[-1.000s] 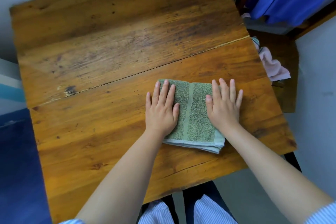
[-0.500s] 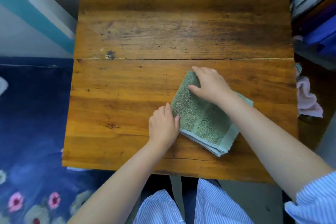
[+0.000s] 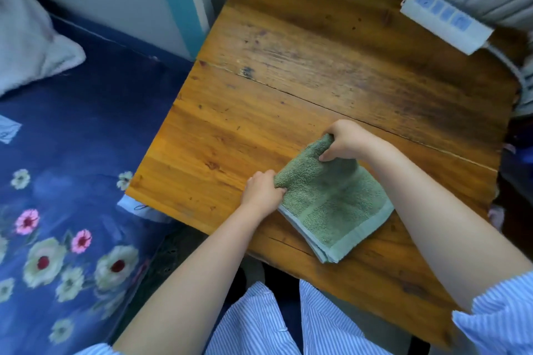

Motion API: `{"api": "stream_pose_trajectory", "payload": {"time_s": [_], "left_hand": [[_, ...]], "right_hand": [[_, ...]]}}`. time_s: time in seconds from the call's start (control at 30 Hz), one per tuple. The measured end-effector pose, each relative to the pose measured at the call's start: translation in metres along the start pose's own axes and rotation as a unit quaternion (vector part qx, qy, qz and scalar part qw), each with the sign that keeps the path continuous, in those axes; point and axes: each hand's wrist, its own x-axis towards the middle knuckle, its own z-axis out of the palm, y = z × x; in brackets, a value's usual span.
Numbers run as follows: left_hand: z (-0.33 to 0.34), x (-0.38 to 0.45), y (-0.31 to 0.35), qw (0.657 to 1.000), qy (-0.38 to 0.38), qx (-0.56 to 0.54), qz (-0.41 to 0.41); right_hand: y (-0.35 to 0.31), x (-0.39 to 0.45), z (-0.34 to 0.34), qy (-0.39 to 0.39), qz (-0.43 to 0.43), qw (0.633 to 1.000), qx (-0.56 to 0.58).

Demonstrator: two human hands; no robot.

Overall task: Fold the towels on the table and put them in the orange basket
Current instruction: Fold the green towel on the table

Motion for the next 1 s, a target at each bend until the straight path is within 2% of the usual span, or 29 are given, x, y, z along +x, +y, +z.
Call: {"api": "stream_pose_trajectory", "payload": {"time_s": [0.17,0.23,0.37,0.47,0.7,0.9,1.0], "left_hand": [[-0.058,-0.030,-0.056,0.994,0.069,-0.078,-0.012],[-0.083,-0.056,-0.091,0.987,0.120,-0.103,-0.019],[-0.118,-0.112,-0.159,0.960,0.244,-0.127,-0.051],[-0.137,-0.158,-0.206,0.936,0.315,-0.130,-0.087],[-0.158,-0.278,-0.318,0.883,0.426,-0.139,-0.140],[-0.169,-0.369,-0.408,0.868,0.455,-0.115,-0.160],[-0.168,-0.413,-0.447,0.847,0.489,-0.113,-0.173]], "right_hand": [[-0.069,-0.009,-0.009,0.001,-0.126,0.992,-0.029],[-0.113,-0.013,-0.002,0.007,-0.191,0.980,-0.058],[-0.201,-0.027,0.019,0.040,-0.313,0.941,-0.122],[-0.265,-0.045,0.049,0.060,-0.392,0.897,-0.194],[-0.391,-0.117,0.126,0.070,-0.481,0.844,-0.225],[-0.483,-0.179,0.183,0.063,-0.542,0.814,-0.199],[-0.524,-0.206,0.215,0.076,-0.572,0.793,-0.197]]}}
